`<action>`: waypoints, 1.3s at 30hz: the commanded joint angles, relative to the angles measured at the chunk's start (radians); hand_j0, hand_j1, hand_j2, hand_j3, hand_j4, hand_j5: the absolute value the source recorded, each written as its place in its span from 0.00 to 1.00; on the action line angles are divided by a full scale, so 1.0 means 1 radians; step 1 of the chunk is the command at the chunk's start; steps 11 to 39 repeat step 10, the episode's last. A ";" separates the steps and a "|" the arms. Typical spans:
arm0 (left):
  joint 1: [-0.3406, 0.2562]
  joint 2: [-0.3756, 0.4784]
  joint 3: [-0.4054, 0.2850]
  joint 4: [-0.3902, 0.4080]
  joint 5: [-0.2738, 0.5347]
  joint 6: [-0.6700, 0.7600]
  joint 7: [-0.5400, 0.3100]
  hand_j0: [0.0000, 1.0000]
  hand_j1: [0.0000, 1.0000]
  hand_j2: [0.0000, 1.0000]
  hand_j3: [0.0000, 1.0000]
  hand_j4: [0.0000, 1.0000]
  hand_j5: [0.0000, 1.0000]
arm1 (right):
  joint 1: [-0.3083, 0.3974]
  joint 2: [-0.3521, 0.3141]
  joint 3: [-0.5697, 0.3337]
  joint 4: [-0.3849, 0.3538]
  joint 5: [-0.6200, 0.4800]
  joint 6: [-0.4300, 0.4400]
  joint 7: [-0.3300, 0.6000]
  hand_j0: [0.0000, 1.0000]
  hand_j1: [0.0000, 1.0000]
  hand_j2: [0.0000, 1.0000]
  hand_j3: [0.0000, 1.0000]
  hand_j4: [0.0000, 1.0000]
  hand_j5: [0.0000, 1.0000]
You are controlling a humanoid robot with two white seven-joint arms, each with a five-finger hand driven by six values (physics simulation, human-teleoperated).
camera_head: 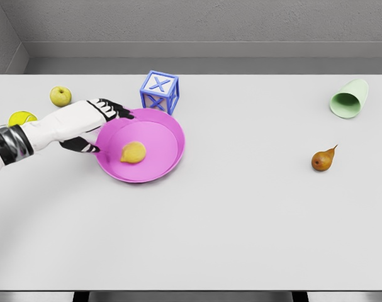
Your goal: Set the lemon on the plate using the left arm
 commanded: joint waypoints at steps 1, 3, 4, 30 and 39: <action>0.005 0.043 0.078 0.001 0.011 0.003 0.003 1.00 1.00 1.00 1.00 1.00 1.00 | 0.000 0.000 0.000 0.000 -0.001 0.000 0.000 1.00 1.00 1.00 1.00 1.00 1.00; 0.014 0.064 0.124 0.010 0.013 0.003 0.003 1.00 1.00 1.00 1.00 1.00 1.00 | 0.000 0.000 0.000 0.000 -0.001 0.000 0.000 1.00 1.00 1.00 1.00 1.00 1.00; 0.026 0.078 0.147 0.012 0.013 0.003 0.003 1.00 1.00 1.00 1.00 1.00 1.00 | 0.000 0.000 0.000 0.000 -0.001 0.000 0.000 1.00 1.00 1.00 1.00 1.00 1.00; 0.063 0.080 0.178 0.006 0.040 0.003 -0.002 1.00 1.00 1.00 1.00 1.00 1.00 | 0.000 0.000 0.000 0.000 -0.001 0.000 0.000 1.00 1.00 1.00 1.00 1.00 1.00; 0.063 0.080 0.178 0.006 0.040 0.003 -0.002 1.00 1.00 1.00 1.00 1.00 1.00 | 0.000 0.000 0.000 0.000 -0.001 0.000 0.000 1.00 1.00 1.00 1.00 1.00 1.00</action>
